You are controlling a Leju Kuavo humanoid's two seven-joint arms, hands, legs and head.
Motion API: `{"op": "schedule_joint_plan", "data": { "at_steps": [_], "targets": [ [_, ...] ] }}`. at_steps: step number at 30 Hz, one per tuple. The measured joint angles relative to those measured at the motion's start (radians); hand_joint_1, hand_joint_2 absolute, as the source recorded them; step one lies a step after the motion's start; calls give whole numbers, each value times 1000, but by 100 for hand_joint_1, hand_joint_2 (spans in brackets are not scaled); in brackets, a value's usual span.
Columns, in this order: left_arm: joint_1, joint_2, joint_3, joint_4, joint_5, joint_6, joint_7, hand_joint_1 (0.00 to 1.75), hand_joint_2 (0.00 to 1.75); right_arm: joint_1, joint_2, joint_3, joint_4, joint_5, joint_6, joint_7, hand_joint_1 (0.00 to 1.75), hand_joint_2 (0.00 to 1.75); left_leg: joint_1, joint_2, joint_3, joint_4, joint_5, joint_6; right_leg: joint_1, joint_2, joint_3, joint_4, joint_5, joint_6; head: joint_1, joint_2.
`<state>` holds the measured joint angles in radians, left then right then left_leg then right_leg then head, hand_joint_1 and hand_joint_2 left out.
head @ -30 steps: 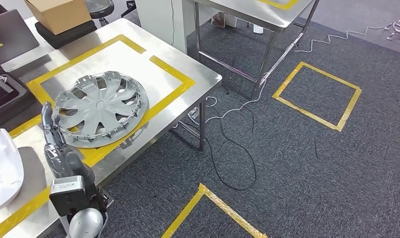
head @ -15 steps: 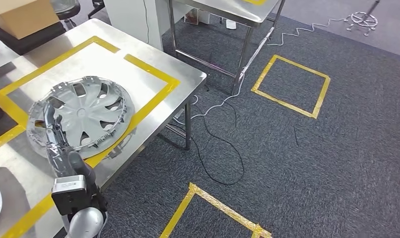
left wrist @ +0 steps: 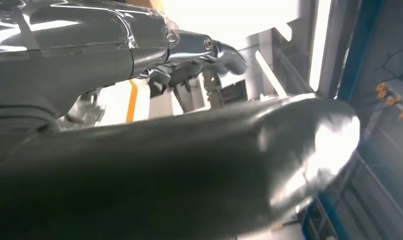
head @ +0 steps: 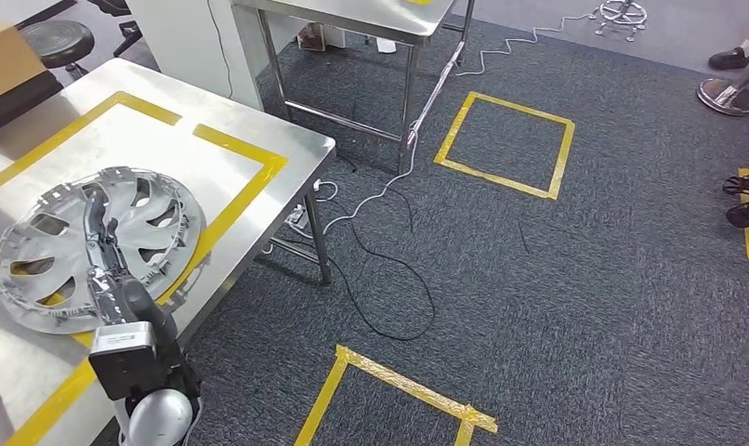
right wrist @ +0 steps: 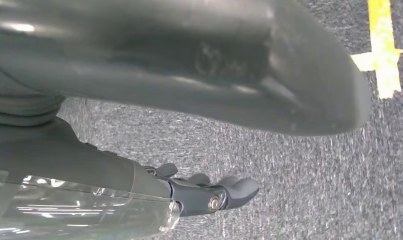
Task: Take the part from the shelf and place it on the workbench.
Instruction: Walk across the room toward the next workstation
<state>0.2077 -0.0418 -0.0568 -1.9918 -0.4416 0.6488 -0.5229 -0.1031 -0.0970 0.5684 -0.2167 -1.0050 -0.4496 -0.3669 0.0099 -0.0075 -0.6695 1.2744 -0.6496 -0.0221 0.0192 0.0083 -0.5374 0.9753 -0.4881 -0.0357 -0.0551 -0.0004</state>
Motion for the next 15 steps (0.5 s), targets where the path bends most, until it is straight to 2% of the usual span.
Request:
{"op": "schedule_joint_plan", "data": {
  "at_steps": [1,2,3,5,7,9,11,13,14,15],
  "targets": [
    [0,2,0,1,2,0,1,0,0,1,0,0,0,-1,1,-1,0,0,1,1,-9,10,10,-2,-1,10,0,2,-1,1,0,0],
    [0,4,0,1,2,0,1,0,0,1,0,0,0,-1,1,-1,0,0,3,0,1,-15,38,-5,-3,20,0,6,-3,3,0,0],
    [0,6,0,2,2,0,1,0,0,1,0,0,0,-1,1,-1,0,0,7,-6,26,-70,77,-8,-6,30,0,12,-7,7,0,0],
    [-1,8,0,2,3,0,1,0,0,0,0,0,0,-2,1,-1,0,0,14,-42,80,-180,123,-11,-9,50,-6,31,-18,20,0,0],
    [-2,10,-1,2,4,0,1,0,0,0,1,0,0,-4,2,-3,0,0,15,-63,99,-221,124,-2,-12,68,-17,44,-23,32,0,0],
    [-6,11,-3,1,5,0,4,0,0,1,3,0,0,-11,2,-5,0,0,12,-46,98,-224,126,14,-16,80,-25,46,-22,40,-1,0],
    [-12,12,-3,1,6,0,8,0,0,1,5,0,0,-19,2,-7,0,0,13,-26,99,-227,128,25,-17,56,-43,80,-45,48,3,0],
    [-17,13,-3,1,12,0,9,0,0,-1,7,0,0,-24,1,-8,0,0,11,-3,98,-229,127,32,-18,15,-96,188,-103,57,7,0],
    [-19,14,-2,1,15,0,8,0,0,-2,8,0,0,-26,1,-7,0,0,9,9,97,-228,127,35,-19,5,-129,255,-132,59,7,0],
    [-21,14,-2,1,18,0,8,0,0,-1,10,0,0,-27,0,-7,0,0,7,19,97,-228,126,35,-20,0,-156,307,-149,60,7,0]
  ]
}}
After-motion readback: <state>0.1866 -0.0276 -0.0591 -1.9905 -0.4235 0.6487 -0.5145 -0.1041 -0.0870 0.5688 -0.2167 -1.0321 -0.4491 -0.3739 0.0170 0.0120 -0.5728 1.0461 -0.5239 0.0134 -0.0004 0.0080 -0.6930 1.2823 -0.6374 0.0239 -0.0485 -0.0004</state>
